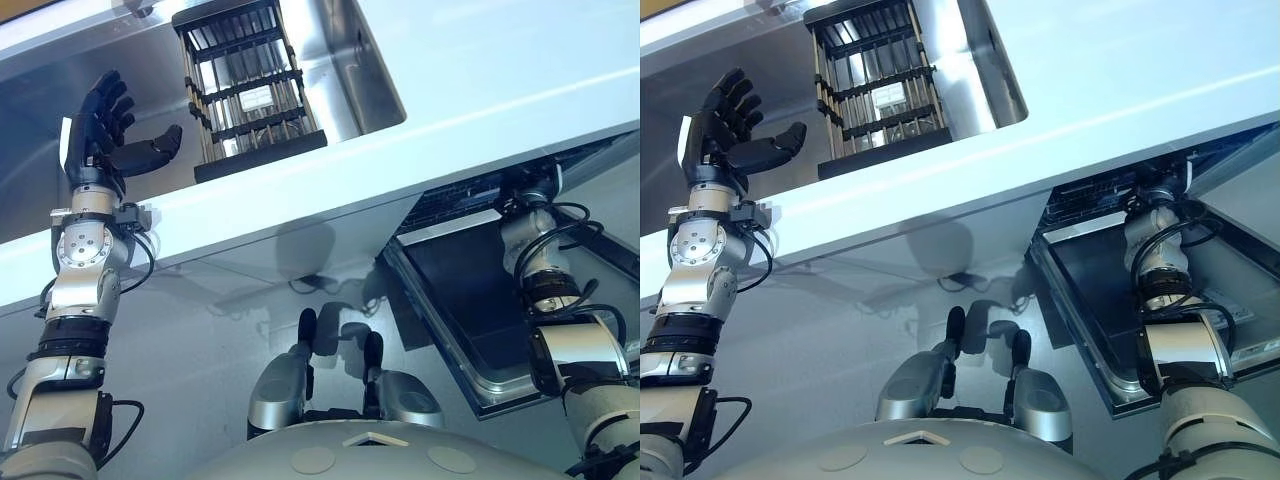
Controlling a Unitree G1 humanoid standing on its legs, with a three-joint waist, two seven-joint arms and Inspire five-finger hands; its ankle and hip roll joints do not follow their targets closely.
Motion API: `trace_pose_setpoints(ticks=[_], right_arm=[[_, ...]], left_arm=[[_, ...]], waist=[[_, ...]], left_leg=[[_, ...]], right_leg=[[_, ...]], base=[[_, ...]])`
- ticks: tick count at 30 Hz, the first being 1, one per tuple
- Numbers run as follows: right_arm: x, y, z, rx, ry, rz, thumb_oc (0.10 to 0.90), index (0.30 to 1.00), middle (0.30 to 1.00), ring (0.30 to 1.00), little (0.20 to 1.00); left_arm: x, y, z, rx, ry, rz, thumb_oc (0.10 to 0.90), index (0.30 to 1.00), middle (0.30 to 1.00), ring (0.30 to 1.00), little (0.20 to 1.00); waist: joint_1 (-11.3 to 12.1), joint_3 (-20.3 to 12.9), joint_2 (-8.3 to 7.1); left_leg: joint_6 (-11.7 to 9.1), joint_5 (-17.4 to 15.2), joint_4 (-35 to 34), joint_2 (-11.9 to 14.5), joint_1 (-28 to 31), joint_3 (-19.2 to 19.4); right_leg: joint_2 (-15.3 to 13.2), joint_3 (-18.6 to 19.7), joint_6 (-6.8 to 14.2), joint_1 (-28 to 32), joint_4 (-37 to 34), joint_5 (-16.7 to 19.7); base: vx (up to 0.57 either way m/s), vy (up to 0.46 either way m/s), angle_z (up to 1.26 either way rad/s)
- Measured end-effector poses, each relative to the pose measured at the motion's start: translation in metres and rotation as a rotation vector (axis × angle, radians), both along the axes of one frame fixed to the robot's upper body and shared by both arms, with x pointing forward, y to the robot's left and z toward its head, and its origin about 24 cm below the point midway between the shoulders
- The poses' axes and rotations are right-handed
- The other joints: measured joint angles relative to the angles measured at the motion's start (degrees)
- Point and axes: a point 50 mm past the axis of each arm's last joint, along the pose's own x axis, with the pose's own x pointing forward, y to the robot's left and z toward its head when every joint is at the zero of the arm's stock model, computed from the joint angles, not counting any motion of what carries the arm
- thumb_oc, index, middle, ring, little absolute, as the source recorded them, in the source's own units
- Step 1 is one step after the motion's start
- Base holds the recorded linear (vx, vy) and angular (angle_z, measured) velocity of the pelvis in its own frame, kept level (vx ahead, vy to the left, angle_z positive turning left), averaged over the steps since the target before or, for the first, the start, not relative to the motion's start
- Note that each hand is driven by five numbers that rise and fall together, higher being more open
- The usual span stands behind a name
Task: Pick up plates and place into dishwasher.
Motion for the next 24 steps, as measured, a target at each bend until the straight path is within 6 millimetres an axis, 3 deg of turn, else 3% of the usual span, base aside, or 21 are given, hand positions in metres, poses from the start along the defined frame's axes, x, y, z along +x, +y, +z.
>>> trace_pose_setpoints(ticks=[5, 9, 13, 15, 17, 24], right_arm=[[0.001, 0.004, -0.001, -0.071, 0.026, 0.016, 0.800, 0.900, 0.900, 0.900, 0.900], [-0.004, 0.006, 0.001, -0.232, 0.052, -0.039, 0.800, 0.900, 0.900, 0.900, 0.900], [-0.025, 0.012, -0.006, -0.318, 0.030, -0.050, 0.800, 0.900, 0.900, 0.900, 0.900], [-0.052, 0.018, -0.016, -0.321, -0.012, -0.045, 0.800, 0.900, 0.900, 0.900, 0.900], [-0.066, 0.021, -0.024, -0.320, -0.030, -0.045, 0.800, 0.900, 0.900, 0.900, 0.900], [-0.104, -0.009, -0.028, -0.333, -0.062, -0.113, 0.800, 0.900, 0.900, 0.900, 0.900]], left_arm=[[0.001, -0.001, 0.000, 0.004, 0.004, -0.015, 0.800, 0.900, 0.900, 0.900, 0.900], [0.001, -0.002, 0.001, 0.005, -0.001, -0.018, 0.800, 0.900, 0.900, 0.900, 0.900], [-0.007, -0.005, -0.003, 0.024, 0.001, -0.030, 0.800, 0.900, 0.900, 0.900, 0.900], [-0.018, -0.004, -0.008, 0.019, 0.001, -0.021, 0.800, 0.900, 0.900, 0.900, 0.900], [-0.025, 0.001, -0.015, 0.026, 0.028, 0.001, 0.800, 0.900, 0.900, 0.900, 0.900], [-0.035, 0.010, -0.022, 0.013, 0.032, 0.053, 0.800, 0.900, 0.900, 0.900, 0.900]], waist=[[-0.2, 0.0, -0.06], [-0.4, 0.3, -0.47], [-0.9, 0.4, -0.68], [-2.1, 0.7, -1.06], [-3.8, 1.1, -1.73], [-9.7, 0.6, -2.59]], left_leg=[[0.0, 0.4, 0.0, 0.0, 0.2, -0.1], [0.2, 0.4, 0.0, -0.1, 0.5, 0.3], [0.8, -0.1, 0.0, -0.6, 1.0, 1.3], [1.4, -0.7, 0.0, -0.8, 2.1, 3.1], [1.8, -1.6, 0.0, -1.0, 4.5, 4.7], [2.5, -3.2, -0.3, -1.6, 6.1, 9.3]], right_leg=[[0.0, 0.0, -0.1, 0.2, 0.0, 0.0], [-0.1, 0.4, -0.1, 0.4, 0.1, 0.0], [-0.7, 2.2, 0.2, 0.4, 0.3, -0.2], [-1.3, 3.9, 0.7, 0.7, 0.4, -0.4], [-1.5, 5.3, 1.2, 2.7, 0.3, -0.7], [-2.5, 10.1, 2.5, 2.1, 0.4, -0.3]], base=[[0.00, 0.040, 0.03], [0.00, 0.069, -0.04], [0.00, 0.094, -0.10], [0.02, 0.113, -0.23], [0.01, 0.092, -0.37], [-0.03, 0.059, -0.37]])
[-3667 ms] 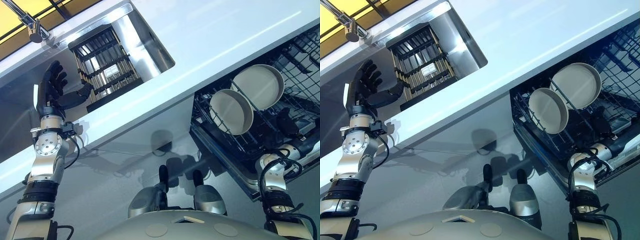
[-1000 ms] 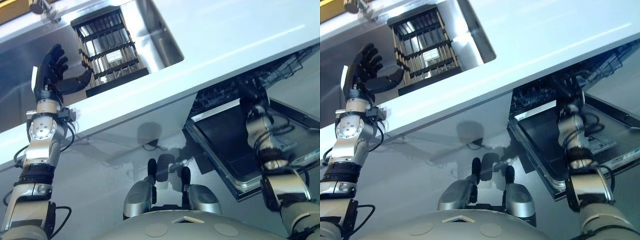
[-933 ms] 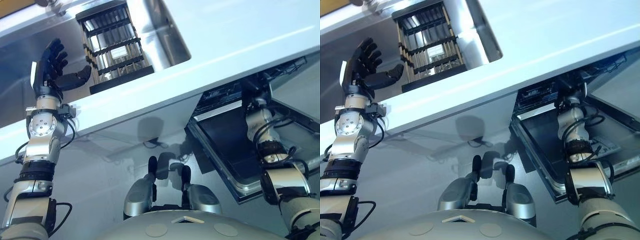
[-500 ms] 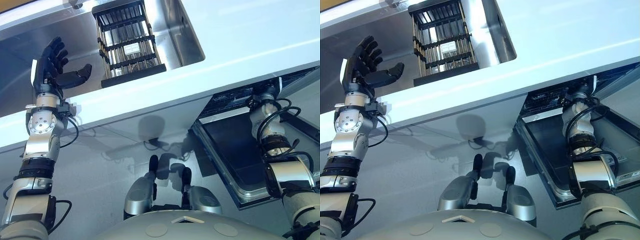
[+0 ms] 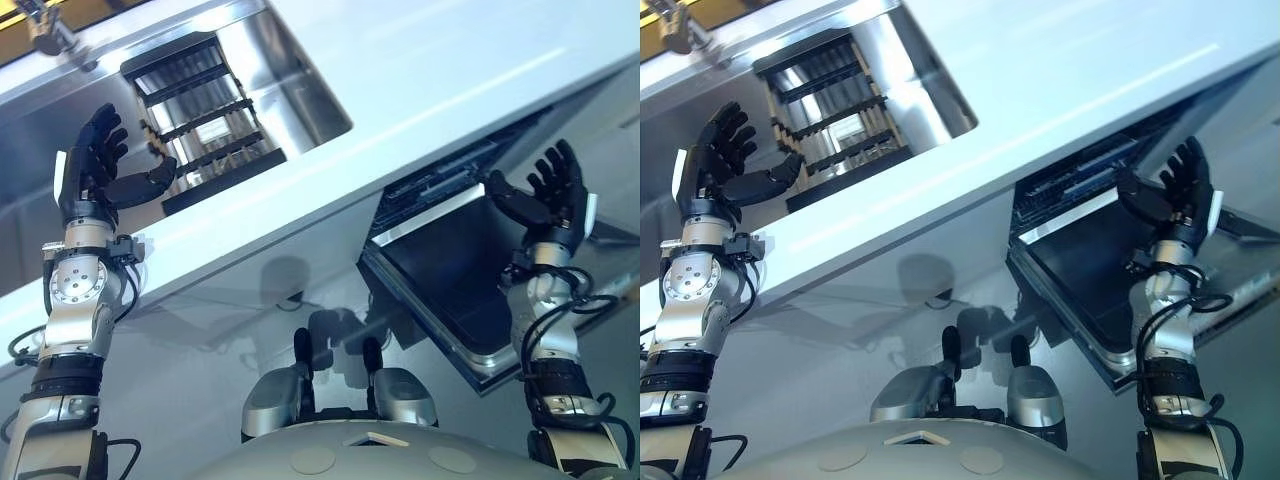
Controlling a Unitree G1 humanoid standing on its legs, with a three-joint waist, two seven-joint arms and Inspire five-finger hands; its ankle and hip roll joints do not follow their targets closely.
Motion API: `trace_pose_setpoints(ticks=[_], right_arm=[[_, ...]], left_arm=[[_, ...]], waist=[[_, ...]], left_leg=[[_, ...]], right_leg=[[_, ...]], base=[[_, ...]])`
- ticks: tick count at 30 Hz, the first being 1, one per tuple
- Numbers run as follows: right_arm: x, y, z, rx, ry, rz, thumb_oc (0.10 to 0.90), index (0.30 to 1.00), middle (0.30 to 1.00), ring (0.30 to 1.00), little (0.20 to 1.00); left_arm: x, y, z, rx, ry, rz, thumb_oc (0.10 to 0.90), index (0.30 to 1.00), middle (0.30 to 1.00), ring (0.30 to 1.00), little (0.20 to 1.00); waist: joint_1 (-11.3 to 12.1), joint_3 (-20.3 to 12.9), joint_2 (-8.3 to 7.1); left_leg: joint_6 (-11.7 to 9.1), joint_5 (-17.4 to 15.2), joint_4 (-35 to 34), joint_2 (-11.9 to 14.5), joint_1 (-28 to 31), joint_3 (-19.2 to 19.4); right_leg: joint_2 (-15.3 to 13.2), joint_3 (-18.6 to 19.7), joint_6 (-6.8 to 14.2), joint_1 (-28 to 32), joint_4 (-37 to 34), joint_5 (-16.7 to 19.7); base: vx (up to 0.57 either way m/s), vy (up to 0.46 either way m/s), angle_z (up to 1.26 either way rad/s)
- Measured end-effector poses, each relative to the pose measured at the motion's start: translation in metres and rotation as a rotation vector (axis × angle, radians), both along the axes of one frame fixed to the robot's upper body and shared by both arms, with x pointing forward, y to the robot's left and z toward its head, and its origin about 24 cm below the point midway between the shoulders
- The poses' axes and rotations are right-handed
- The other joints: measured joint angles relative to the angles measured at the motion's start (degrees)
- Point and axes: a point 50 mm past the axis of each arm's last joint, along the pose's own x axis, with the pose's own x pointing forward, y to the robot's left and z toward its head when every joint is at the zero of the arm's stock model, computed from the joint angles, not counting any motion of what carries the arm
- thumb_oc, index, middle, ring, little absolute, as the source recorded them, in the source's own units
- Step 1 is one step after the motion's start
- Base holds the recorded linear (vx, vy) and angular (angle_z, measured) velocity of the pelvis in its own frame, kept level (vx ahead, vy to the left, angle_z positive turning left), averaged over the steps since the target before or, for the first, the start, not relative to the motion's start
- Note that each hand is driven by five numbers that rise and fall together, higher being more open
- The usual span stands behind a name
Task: Pick up plates and place into dishwasher.
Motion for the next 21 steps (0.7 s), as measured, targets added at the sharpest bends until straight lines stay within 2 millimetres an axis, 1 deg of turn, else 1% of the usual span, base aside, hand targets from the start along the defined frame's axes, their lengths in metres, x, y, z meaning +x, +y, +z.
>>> trace_pose_setpoints(ticks=[2, 4, 8, 10, 13, 17, 18, 21], right_arm=[[-0.007, -0.002, -0.006, -0.003, 0.027, 0.008, 0.800, 0.900, 0.900, 0.900, 0.900], [-0.014, -0.003, -0.014, -0.007, 0.060, 0.021, 0.800, 0.900, 0.900, 0.900, 0.900], [-0.020, -0.004, -0.020, -0.006, 0.088, 0.022, 0.800, 0.900, 0.900, 0.900, 0.900], [-0.023, -0.005, -0.023, 0.004, 0.097, -0.017, 0.800, 0.900, 0.900, 0.900, 0.900], [-0.029, -0.012, -0.032, 0.033, 0.112, -0.145, 0.800, 0.900, 0.900, 0.900, 0.900], [-0.043, -0.027, -0.049, 0.111, 0.161, -0.312, 0.800, 0.900, 0.900, 0.900, 0.900], [-0.048, -0.031, -0.055, 0.134, 0.179, -0.358, 0.800, 0.900, 0.900, 0.900, 0.900], [-0.074, -0.049, -0.080, 0.276, 0.239, -0.572, 0.800, 0.900, 0.900, 0.900, 0.900]], left_arm=[[-0.001, 0.002, 0.002, -0.001, -0.008, 0.007, 0.800, 0.900, 0.900, 0.900, 0.900], [0.000, 0.003, 0.004, -0.001, -0.014, 0.003, 0.800, 0.900, 0.900, 0.900, 0.900], [0.002, 0.002, 0.005, 0.001, -0.017, -0.012, 0.800, 0.900, 0.900, 0.900, 0.900], [0.003, 0.003, 0.004, -0.002, -0.011, -0.009, 0.800, 0.900, 0.900, 0.900, 0.900], [0.003, 0.005, 0.001, -0.005, 0.001, 0.000, 0.800, 0.900, 0.900, 0.900, 0.900], [0.002, 0.006, 0.001, -0.007, 0.000, 0.016, 0.800, 0.900, 0.900, 0.900, 0.900], [0.002, 0.007, 0.000, -0.010, 0.003, 0.018, 0.800, 0.900, 0.900, 0.900, 0.900], [0.001, 0.011, -0.005, -0.034, 0.019, 0.038, 0.800, 0.900, 0.900, 0.900, 0.900]], waist=[[-1.6, -0.3, -0.29], [-3.2, -0.7, -0.41], [-4.6, -1.4, -0.40], [-4.7, -2.7, -0.41], [-4.8, -4.8, -0.49], [-4.5, -5.2, -0.39], [-4.6, -5.4, -0.39], [-4.7, -6.3, -0.08]], left_leg=[[0.5, 0.1, 0.0, 0.0, 0.2, 1.0], [0.6, -0.1, 0.0, -0.1, 0.4, 1.7], [0.7, -0.5, 0.0, -0.1, 0.9, 3.1], [0.7, -0.8, 0.0, -0.1, 1.1, 3.7], [0.7, -1.0, 0.0, -0.1, 1.3, 4.3], [0.8, -1.3, 0.0, -0.1, 1.9, 4.9], [0.5, -1.5, 0.0, -0.1, 2.0, 5.0], [0.5, -1.5, 0.0, -0.1, 1.9, 5.0]], right_leg=[[0.0, 1.1, 0.2, -0.3, 0.0, 0.3], [-0.2, 1.2, 0.3, -0.4, 0.0, 0.5], [-0.4, 1.3, 0.5, -0.4, 0.0, 0.6], [-0.4, 1.5, 0.6, -0.6, 0.1, 0.6], [-0.4, 2.0, 0.6, -0.8, 0.2, 0.6], [-0.4, 2.5, 0.7, -0.8, 0.7, 0.5], [-0.4, 2.5, 0.7, -0.8, 0.8, 0.5], [-0.6, 2.5, 1.0, -0.9, 0.9, 0.2]], base=[[-0.06, 0.030, -0.28], [-0.04, 0.019, -0.22], [-0.04, 0.018, -0.18], [-0.03, 0.010, -0.14], [-0.03, 0.006, -0.10], [0.00, -0.017, -0.08], [0.00, -0.018, -0.06], [0.01, -0.020, -0.01]])
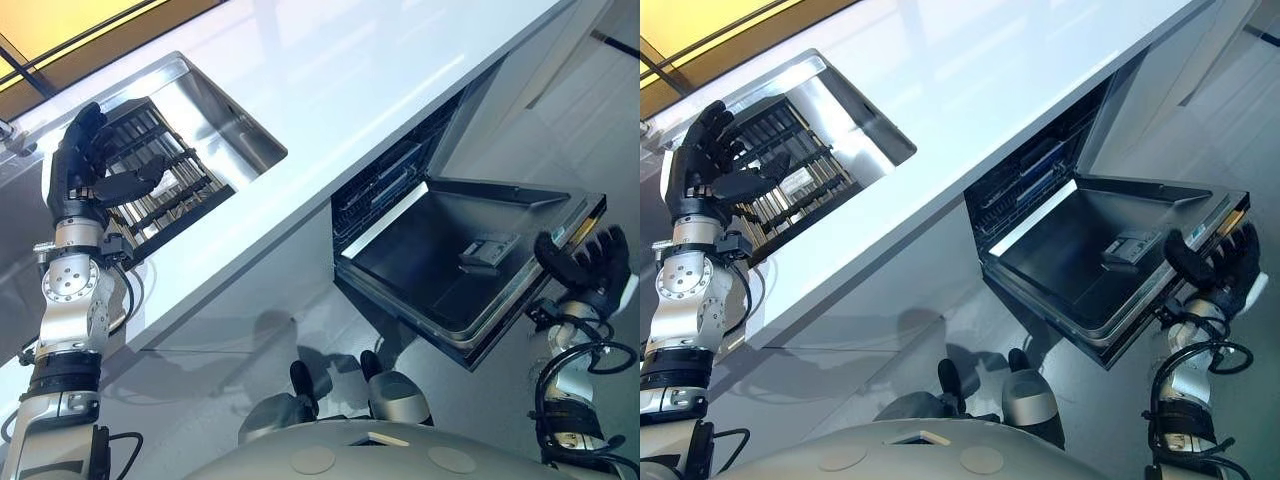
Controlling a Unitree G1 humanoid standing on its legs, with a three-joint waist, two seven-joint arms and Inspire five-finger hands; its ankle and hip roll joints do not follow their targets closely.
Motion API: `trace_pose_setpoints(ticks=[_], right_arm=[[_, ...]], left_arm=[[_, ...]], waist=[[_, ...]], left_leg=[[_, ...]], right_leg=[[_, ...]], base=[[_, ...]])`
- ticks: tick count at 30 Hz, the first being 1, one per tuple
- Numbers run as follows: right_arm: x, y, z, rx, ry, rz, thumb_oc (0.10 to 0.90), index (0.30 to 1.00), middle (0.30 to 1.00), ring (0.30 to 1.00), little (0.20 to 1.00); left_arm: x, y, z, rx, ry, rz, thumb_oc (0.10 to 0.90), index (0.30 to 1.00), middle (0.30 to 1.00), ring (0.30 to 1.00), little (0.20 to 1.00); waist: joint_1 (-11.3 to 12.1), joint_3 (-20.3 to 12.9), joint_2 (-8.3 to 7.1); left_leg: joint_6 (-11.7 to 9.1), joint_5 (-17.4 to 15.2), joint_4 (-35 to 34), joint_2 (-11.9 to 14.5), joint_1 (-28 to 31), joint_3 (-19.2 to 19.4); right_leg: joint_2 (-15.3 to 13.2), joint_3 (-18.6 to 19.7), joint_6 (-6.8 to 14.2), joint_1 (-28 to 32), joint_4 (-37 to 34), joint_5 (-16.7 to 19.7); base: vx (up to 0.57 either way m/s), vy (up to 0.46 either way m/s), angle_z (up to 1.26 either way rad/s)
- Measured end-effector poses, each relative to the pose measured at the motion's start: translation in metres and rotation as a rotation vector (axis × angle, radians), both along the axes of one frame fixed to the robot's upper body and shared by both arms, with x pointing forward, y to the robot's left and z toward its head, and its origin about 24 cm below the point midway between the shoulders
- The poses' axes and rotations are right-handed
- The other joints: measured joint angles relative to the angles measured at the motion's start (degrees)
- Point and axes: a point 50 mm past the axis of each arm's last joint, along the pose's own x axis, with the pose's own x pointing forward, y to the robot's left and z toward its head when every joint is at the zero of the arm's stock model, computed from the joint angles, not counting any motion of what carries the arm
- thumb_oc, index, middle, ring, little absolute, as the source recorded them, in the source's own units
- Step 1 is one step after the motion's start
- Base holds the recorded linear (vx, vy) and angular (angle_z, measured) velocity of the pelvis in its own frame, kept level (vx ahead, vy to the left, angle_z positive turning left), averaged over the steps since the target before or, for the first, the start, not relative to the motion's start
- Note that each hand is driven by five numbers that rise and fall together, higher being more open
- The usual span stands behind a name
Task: Pick up plates and place into dishwasher.
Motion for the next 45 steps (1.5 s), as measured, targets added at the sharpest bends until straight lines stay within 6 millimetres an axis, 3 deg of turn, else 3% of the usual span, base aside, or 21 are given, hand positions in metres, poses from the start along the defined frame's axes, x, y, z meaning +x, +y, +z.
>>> trace_pose_setpoints(ticks=[3, 7, 10, 14, 16, 18, 20, 22, 23, 25, 26, 28, 31, 35, 37, 40, 45], right_arm=[[-0.025, -0.004, -0.026, 0.148, 0.016, -0.153, 0.800, 0.900, 0.900, 0.900, 0.900], [-0.043, 0.008, -0.054, 0.296, 0.027, -0.120, 0.800, 0.900, 0.900, 0.900, 0.900], [-0.042, 0.022, -0.072, 0.442, -0.008, 0.031, 0.800, 0.900, 0.900, 0.900, 0.900], [-0.031, 0.026, -0.074, 0.539, -0.116, 0.156, 0.800, 0.900, 0.900, 0.900, 0.900], [-0.026, 0.017, -0.070, 0.563, -0.172, 0.164, 0.800, 0.900, 0.900, 0.900, 0.900], [0.000, 0.014, -0.056, 0.582, -0.284, 0.235, 0.800, 0.900, 0.900, 0.900, 0.900], [0.013, 0.014, -0.047, 0.597, -0.398, 0.283, 0.800, 0.900, 0.900, 0.900, 0.900], [0.016, 0.016, -0.046, 0.607, -0.427, 0.299, 0.800, 0.900, 0.900, 0.900, 0.900], [0.028, 0.021, -0.035, 0.619, -0.556, 0.387, 0.800, 0.900, 0.900, 0.900, 0.900], [0.038, 0.026, -0.024, 0.621, -0.651, 0.445, 0.800, 0.900, 0.900, 0.900, 0.900], [0.042, 0.030, -0.019, 0.633, -0.700, 0.493, 0.800, 0.900, 0.900, 0.900, 0.900], [0.047, 0.030, -0.011, 0.634, -0.714, 0.563, 0.800, 0.900, 0.900, 0.900, 0.900], [0.057, 0.034, 0.001, 0.623, -0.687, 0.662, 0.800, 0.900, 0.900, 0.900, 0.900], [0.063, 0.042, 0.007, 0.636, -0.671, 0.733, 0.800, 0.900, 0.900, 0.900, 0.900], [0.069, 0.052, 0.017, 0.633, -0.695, 0.777, 0.800, 0.900, 0.900, 0.900, 0.900], [0.075, 0.070, 0.030, 0.632, -0.719, 0.858, 0.800, 0.900, 0.900, 0.900, 0.900], [0.087, 0.100, 0.047, 0.633, -0.708, 0.963, 0.800, 0.900, 0.900, 0.900, 0.900]], left_arm=[[0.000, 0.001, -0.001, -0.022, -0.004, 0.017, 0.800, 0.900, 0.900, 0.900, 0.900], [0.003, -0.005, -0.003, -0.018, 0.008, -0.006, 0.800, 0.900, 0.900, 0.900, 0.900], [0.009, -0.009, 0.001, -0.026, -0.002, -0.030, 0.800, 0.900, 0.900, 0.900, 0.900], [0.019, -0.007, 0.007, -0.073, -0.034, -0.021, 0.800, 0.900, 0.900, 0.900, 0.900], [0.028, -0.007, 0.011, -0.114, -0.059, -0.008, 0.800, 0.900, 0.900, 0.900, 0.900], [0.037, -0.007, 0.035, -0.155, -0.192, 0.015, 0.800, 0.900, 0.900, 0.900, 0.900], [0.044, -0.009, 0.053, -0.181, -0.275, 0.022, 0.800, 0.900, 0.900, 0.900, 0.900], [0.045, -0.009, 0.056, -0.189, -0.285, 0.023, 0.800, 0.900, 0.900, 0.900, 0.900], [0.047, -0.006, 0.081, -0.201, -0.396, 0.033, 0.800, 0.900, 0.900, 0.900, 0.900], [0.046, -0.004, 0.099, -0.199, -0.474, 0.049, 0.800, 0.900, 0.900, 0.900, 0.900], [0.045, -0.001, 0.109, -0.193, -0.510, 0.061, 0.800, 0.900, 0.900, 0.900, 0.900], [0.047, -0.003, 0.116, -0.201, -0.534, 0.061, 0.800, 0.900, 0.900, 0.900, 0.900], [0.047, -0.005, 0.118, -0.203, -0.544, 0.065, 0.800, 0.900, 0.900, 0.900, 0.900], [0.047, -0.004, 0.119, -0.219, -0.555, 0.103, 0.800, 0.900, 0.900, 0.900, 0.900], [0.044, -0.001, 0.124, -0.208, -0.585, 0.114, 0.800, 0.900, 0.900, 0.900, 0.900], [0.040, 0.004, 0.126, -0.196, -0.606, 0.140, 0.800, 0.900, 0.900, 0.900, 0.900], [0.040, 0.004, 0.126, -0.197, -0.624, 0.140, 0.800, 0.900, 0.900, 0.900, 0.900]], waist=[[-0.1, -0.3, 0.45], [-0.4, -0.8, 1.30], [-0.6, -0.8, 1.57], [0.2, -0.1, 3.34], [0.3, 1.5, 4.53], [0.9, 6.0, 4.85], [1.5, 9.5, 4.20], [1.7, 10.2, 3.95], [1.9, 13.3, 3.63], [2.1, 15.7, 4.06], [1.6, 15.8, 4.21], [1.5, 16.3, 4.46], [1.7, 16.6, 4.75], [1.9, 16.6, 4.79], [2.1, 16.5, 5.05], [1.7, 16.7, 4.98], [2.2, 16.7, 4.88]], left_leg=[[0.0, 0.0, 0.0, 0.1, 0.0, -0.1], [0.0, 0.0, 0.1, 0.0, -0.2, -0.3], [-0.1, 0.3, 0.3, 0.0, -0.8, -1.1], [0.6, 1.8, 0.4, -0.1, -3.4, -1.7], [0.8, 2.1, 2.3, -0.3, -6.2, -2.4], [0.1, 1.5, 7.7, -0.4, -12.3, -3.7], [-0.3, 1.3, 10.5, -0.5, -15.9, -4.0], [-0.3, 1.2, 11.3, -0.6, -16.6, -3.9], [-0.5, 0.2, 15.8, -0.9, -21.2, -4.1], [-0.8, -0.4, 17.6, -0.5, -23.5, -4.4], [-1.8, -1.5, 18.8, -1.0, -25.6, -4.6], [-1.0, -5.7, 27.2, -1.1, -27.2, -4.1], [-0.8, -5.9, 26.0, -1.2, -28.2, -5.7], [-1.8, -6.8, 29.0, -0.7, -28.8, -6.9], [-1.8, -6.9, 27.1, -0.7, -29.7, -8.5], [-3.1, -7.8, 29.2, -0.8, -29.1, -6.5], [-3.7, -7.8, 27.0, 0.3, -27.2, -7.1]], right_leg=[[-0.1, 0.0, -0.1, 0.0, 0.0, 0.0], [0.0, -0.2, -0.2, 0.0, 0.1, 0.1], [0.0, -1.0, -0.3, -0.7, 0.8, -0.1], [0.0, -1.9, -0.3, -4.2, 3.3, -0.6], [-0.1, -3.2, -0.1, -6.9, 5.9, -1.2], [-0.7, -4.8, -0.6, -14.1, 14.5, -3.7], [-0.9, -4.9, -1.4, -19.6, 21.4, -6.0], [-0.9, -4.8, -1.6, -20.7, 23.0, -6.5], [-1.8, -4.7, -2.2, -26.2, 29.7, -8.8], [-1.1, -4.5, -2.7, -28.6, 32.3, -9.1], [-1.8, -4.9, -3.0, -30.8, 32.7, -9.0], [-2.5, -6.7, -3.7, -32.1, 34.4, -8.5], [-1.8, -6.3, -3.8, -33.4, 34.6, -8.6], [-2.3, -9.5, -5.2, -34.1, 35.0, -7.7], [-0.5, -7.6, -4.8, -34.7, 34.9, -7.9], [-1.8, -11.4, -6.7, -34.9, 32.6, -6.5], [-1.6, -15.3, -5.8, -33.5, 29.7, -4.8]], base=[[0.02, -0.064, 0.00], [0.02, -0.093, 0.01], [-0.03, -0.087, 0.11], [-0.13, -0.025, 0.10], [-0.31, -0.026, 0.21], [-0.31, -0.044, 0.20], [-0.19, -0.050, 0.14], [-0.11, -0.020, 0.04], [-0.11, -0.010, 0.12], [-0.10, 0.006, 0.06], [-0.07, 0.044, 0.06], [-0.06, 0.056, -0.05], [-0.02, 0.053, -0.10], [0.01, 0.043, -0.13], [0.00, 0.051, -0.17], [0.02, 0.066, -0.23], [0.05, 0.070, -0.36]])
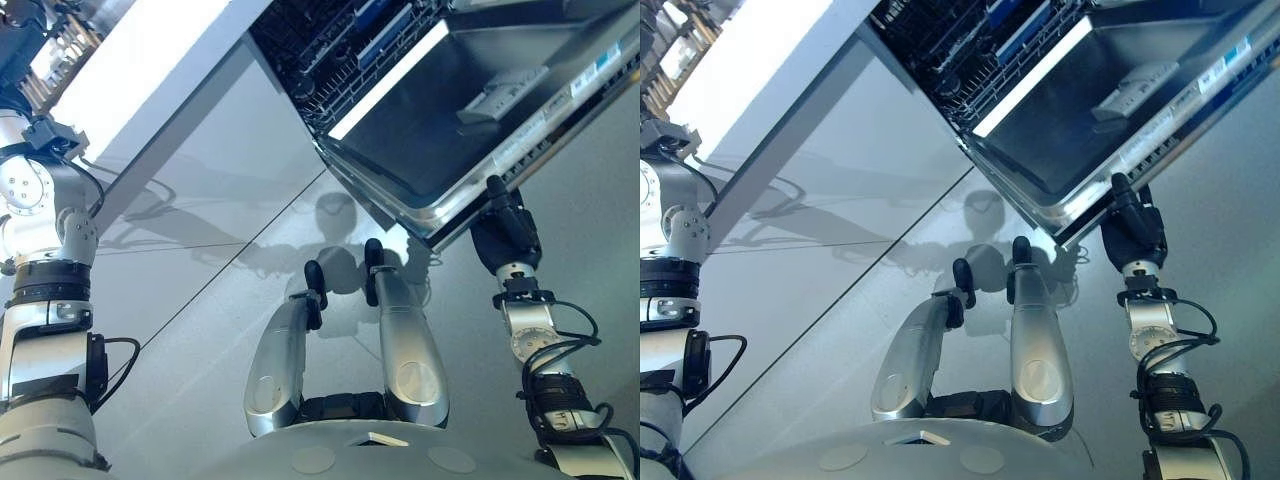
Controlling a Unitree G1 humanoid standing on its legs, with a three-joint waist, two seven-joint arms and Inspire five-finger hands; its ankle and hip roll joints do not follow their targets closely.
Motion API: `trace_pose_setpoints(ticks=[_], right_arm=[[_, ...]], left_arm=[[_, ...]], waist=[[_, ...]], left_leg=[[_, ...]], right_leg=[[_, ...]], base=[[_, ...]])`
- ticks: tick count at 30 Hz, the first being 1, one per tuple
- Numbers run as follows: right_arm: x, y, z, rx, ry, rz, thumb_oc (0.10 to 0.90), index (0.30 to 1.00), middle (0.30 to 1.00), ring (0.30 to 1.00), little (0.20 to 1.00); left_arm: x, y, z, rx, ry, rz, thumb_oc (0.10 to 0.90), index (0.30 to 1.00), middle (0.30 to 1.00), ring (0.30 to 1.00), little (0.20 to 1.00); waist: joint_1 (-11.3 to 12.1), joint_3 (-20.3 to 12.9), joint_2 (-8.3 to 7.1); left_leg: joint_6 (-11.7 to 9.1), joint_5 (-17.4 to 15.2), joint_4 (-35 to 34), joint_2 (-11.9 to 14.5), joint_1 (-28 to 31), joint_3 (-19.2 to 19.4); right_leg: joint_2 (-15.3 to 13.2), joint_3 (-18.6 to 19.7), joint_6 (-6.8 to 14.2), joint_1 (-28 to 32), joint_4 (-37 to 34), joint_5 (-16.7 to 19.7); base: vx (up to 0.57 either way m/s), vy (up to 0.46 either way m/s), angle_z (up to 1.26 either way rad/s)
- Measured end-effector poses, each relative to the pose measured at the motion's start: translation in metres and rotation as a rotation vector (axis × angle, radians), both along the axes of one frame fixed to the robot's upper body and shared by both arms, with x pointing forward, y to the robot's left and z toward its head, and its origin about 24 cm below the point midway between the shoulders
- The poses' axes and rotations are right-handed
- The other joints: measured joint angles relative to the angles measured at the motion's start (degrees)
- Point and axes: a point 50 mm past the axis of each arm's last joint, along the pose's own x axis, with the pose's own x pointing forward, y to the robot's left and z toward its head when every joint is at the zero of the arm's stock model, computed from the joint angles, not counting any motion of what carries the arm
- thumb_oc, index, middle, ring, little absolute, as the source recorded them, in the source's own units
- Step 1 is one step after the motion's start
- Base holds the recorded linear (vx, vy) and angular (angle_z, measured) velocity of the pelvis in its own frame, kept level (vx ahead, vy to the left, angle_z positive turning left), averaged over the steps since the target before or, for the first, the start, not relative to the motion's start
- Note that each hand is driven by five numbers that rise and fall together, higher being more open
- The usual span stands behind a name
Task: Pick up plates and place into dishwasher.
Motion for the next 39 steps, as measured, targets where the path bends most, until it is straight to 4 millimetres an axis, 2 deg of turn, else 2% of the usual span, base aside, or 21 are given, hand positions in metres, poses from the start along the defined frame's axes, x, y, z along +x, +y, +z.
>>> trace_pose_setpoints(ticks=[2, 7, 15, 18, 23, 25, 27, 28, 29, 30, 31, 33, 34, 35, 36, 37, 38, 39], right_arm=[[0.002, 0.008, 0.002, -0.014, 0.021, 0.026, 0.800, 0.900, 0.900, 0.900, 0.900], [0.003, 0.012, 0.000, -0.051, 0.068, 0.067, 0.800, 0.900, 0.900, 0.900, 0.900], [0.002, 0.012, 0.000, -0.072, 0.088, 0.071, 0.800, 0.900, 0.900, 0.900, 0.900], [0.000, 0.010, -0.003, -0.077, 0.117, 0.057, 0.800, 0.900, 0.900, 0.900, 0.900], [-0.005, 0.007, -0.007, -0.078, 0.136, 0.036, 0.800, 0.900, 0.900, 0.900, 0.900], [-0.009, 0.006, -0.010, -0.078, 0.147, 0.029, 0.800, 0.900, 0.900, 0.900, 0.900], [-0.011, 0.005, -0.012, -0.078, 0.154, 0.023, 0.800, 0.900, 0.900, 0.900, 0.900], [-0.014, 0.004, -0.015, -0.075, 0.164, 0.019, 0.800, 0.900, 0.900, 0.900, 0.900], [-0.017, 0.003, -0.018, -0.073, 0.177, 0.019, 0.800, 0.900, 0.900, 0.900, 0.900], [-0.019, 0.004, -0.020, -0.070, 0.189, 0.026, 0.800, 0.900, 0.900, 0.900, 0.900], [-0.018, 0.006, -0.021, -0.068, 0.195, 0.036, 0.800, 0.900, 0.900, 0.900, 0.900], [-0.016, 0.008, -0.018, -0.066, 0.186, 0.048, 0.800, 0.900, 0.900, 0.900, 0.900], [-0.012, 0.010, -0.015, -0.067, 0.172, 0.057, 0.800, 0.900, 0.900, 0.900, 0.900], [-0.007, 0.014, -0.010, -0.073, 0.150, 0.072, 0.800, 0.900, 0.900, 0.900, 0.900], [-0.001, 0.019, -0.005, -0.083, 0.126, 0.088, 0.800, 0.900, 0.900, 0.900, 0.900], [0.005, 0.024, 0.003, -0.089, 0.093, 0.104, 0.800, 0.900, 0.900, 0.900, 0.900], [0.011, 0.031, 0.012, -0.101, 0.063, 0.117, 0.800, 0.900, 0.900, 0.900, 0.900], [0.016, 0.037, 0.020, -0.115, 0.031, 0.134, 0.800, 0.900, 0.900, 0.900, 0.900]], left_arm=[[0.002, 0.001, -0.007, -0.012, 0.023, 0.001, 0.800, 0.900, 0.900, 0.900, 0.900], [0.006, 0.000, -0.019, -0.028, 0.061, -0.012, 0.800, 0.900, 0.900, 0.900, 0.900], [0.007, -0.001, -0.027, -0.033, 0.082, -0.034, 0.800, 0.900, 0.900, 0.900, 0.900], [0.007, -0.003, -0.038, -0.040, 0.109, -0.050, 0.800, 0.900, 0.900, 0.900, 0.900], [0.004, -0.001, -0.044, -0.028, 0.126, -0.064, 0.800, 0.900, 0.900, 0.900, 0.900], [0.001, 0.000, -0.050, -0.019, 0.147, -0.068, 0.800, 0.900, 0.900, 0.900, 0.900], [-0.001, 0.001, -0.054, -0.017, 0.156, -0.065, 0.800, 0.900, 0.900, 0.900, 0.900], [-0.001, 0.001, -0.054, -0.017, 0.160, -0.068, 0.800, 0.900, 0.900, 0.900, 0.900], [-0.001, 0.001, -0.054, -0.015, 0.168, -0.074, 0.800, 0.900, 0.900, 0.900, 0.900], [-0.002, 0.003, -0.056, -0.016, 0.179, -0.074, 0.800, 0.900, 0.900, 0.900, 0.900], [-0.003, 0.005, -0.057, -0.026, 0.178, -0.067, 0.800, 0.900, 0.900, 0.900, 0.900], [-0.002, 0.006, -0.059, -0.039, 0.184, -0.065, 0.800, 0.900, 0.900, 0.900, 0.900], [-0.002, 0.007, -0.060, -0.041, 0.189, -0.064, 0.800, 0.900, 0.900, 0.900, 0.900], [-0.002, 0.007, -0.060, -0.044, 0.189, -0.061, 0.800, 0.900, 0.900, 0.900, 0.900], [-0.002, 0.007, -0.060, -0.043, 0.191, -0.062, 0.800, 0.900, 0.900, 0.900, 0.900], [-0.001, 0.005, -0.061, -0.043, 0.190, -0.070, 0.800, 0.900, 0.900, 0.900, 0.900], [0.001, 0.002, -0.060, -0.041, 0.187, -0.083, 0.800, 0.900, 0.900, 0.900, 0.900], [0.002, 0.001, -0.061, -0.041, 0.189, -0.094, 0.800, 0.900, 0.900, 0.900, 0.900]], waist=[[-0.1, 0.0, 0.00], [-0.7, 0.0, 0.00], [-0.9, -0.1, -0.10], [-0.6, -0.1, -0.15], [-0.4, -0.3, -0.45], [-0.2, -0.3, -0.46], [0.0, -0.4, -0.47], [-0.3, -0.6, -0.83], [-0.5, -0.9, -1.55], [-0.2, -1.4, -2.43], [0.4, -1.8, -3.18], [0.9, -1.9, -3.47], [1.8, -2.0, -3.54], [3.1, -2.1, -3.68], [3.2, -2.4, -3.79], [3.2, -2.5, -3.82], [3.6, -2.6, -3.96], [4.1, -2.8, -4.35]], left_leg=[[-0.2, -0.1, -0.8, 0.7, 1.6, 0.2], [-0.3, -0.2, -2.5, 0.8, 4.6, 0.2], [0.1, 0.0, -3.9, 0.9, 6.8, 0.6], [0.1, 0.0, -4.4, 1.0, 8.3, 0.3], [0.2, 0.3, -4.9, 1.7, 9.0, -0.2], [0.2, 0.3, -5.2, 1.9, 9.6, -0.9], [0.3, 0.3, -6.5, 2.0, 10.2, -2.0], [0.5, 0.5, -7.6, 2.1, 10.7, -3.0], [0.6, 0.7, -8.8, 1.8, 11.4, -3.1], [0.5, 1.0, -9.7, 1.5, 12.2, -2.4], [0.3, 1.2, -9.3, 1.8, 12.2, -1.7], [0.3, 1.1, -7.5, 1.7, 12.2, -0.4], [0.4, 1.2, -6.5, 1.6, 12.2, 0.1], [0.4, 1.3, -6.0, 1.7, 12.1, 0.2], [0.5, 1.5, -6.7, 1.9, 12.2, -0.2], [1.0, 1.8, -8.1, 1.6, 12.4, -0.8], [1.3, 2.0, -9.4, 1.4, 12.9, -1.0], [1.3, 2.3, -11.1, 1.0, 13.9, -1.1]], right_leg=[[0.4, -0.7, 0.0, 1.6, -1.2, 0.0], [0.7, -1.9, 0.0, 4.9, -2.9, 0.0], [0.6, -1.9, 0.2, 6.9, -3.8, 0.2], [0.8, -2.1, 0.3, 8.5, -4.3, 0.1], [0.8, -3.5, 0.9, 10.1, -5.0, 0.2], [0.8, -3.8, 2.9, 10.8, -4.6, -0.5], [0.9, -3.5, 8.0, 10.8, -3.5, -1.1], [1.2, -1.4, 10.7, 10.8, -2.2, -1.5], [1.6, 0.7, 10.6, 10.9, -1.5, -1.5], [1.6, 0.8, 9.7, 11.6, -2.4, -2.1], [1.9, 0.3, 4.9, 12.4, -4.2, -1.3], [2.3, -0.5, 0.5, 14.2, -7.1, -0.1], [2.4, -1.1, -0.4, 14.8, -8.2, 0.7], [2.5, -1.3, 0.3, 14.8, -8.2, 1.2], [2.5, -1.1, 1.3, 14.8, -8.5, 1.7], [2.6, -0.3, 3.5, 14.8, -8.8, 1.9], [2.7, 0.4, 4.6, 14.8, -8.8, 1.8], [2.5, 0.6, 4.6, 15.1, -9.2, 1.8]], base=[[0.06, 0.086, -0.27], [0.08, 0.089, -0.17], [0.05, 0.051, -0.01], [0.02, 0.030, 0.04], [0.05, 0.029, 0.15], [0.05, 0.022, 0.16], [0.06, 0.025, 0.26], [0.07, 0.035, 0.57], [0.07, 0.040, 0.62], [0.07, 0.031, 0.37], [0.06, 0.021, 0.13], [0.06, 0.012, -0.06], [0.07, 0.014, -0.41], [0.07, 0.016, -0.48], [0.08, 0.015, -0.31], [0.09, 0.012, -0.01], [0.10, 0.013, 0.12], [0.09, 0.011, 0.19]])
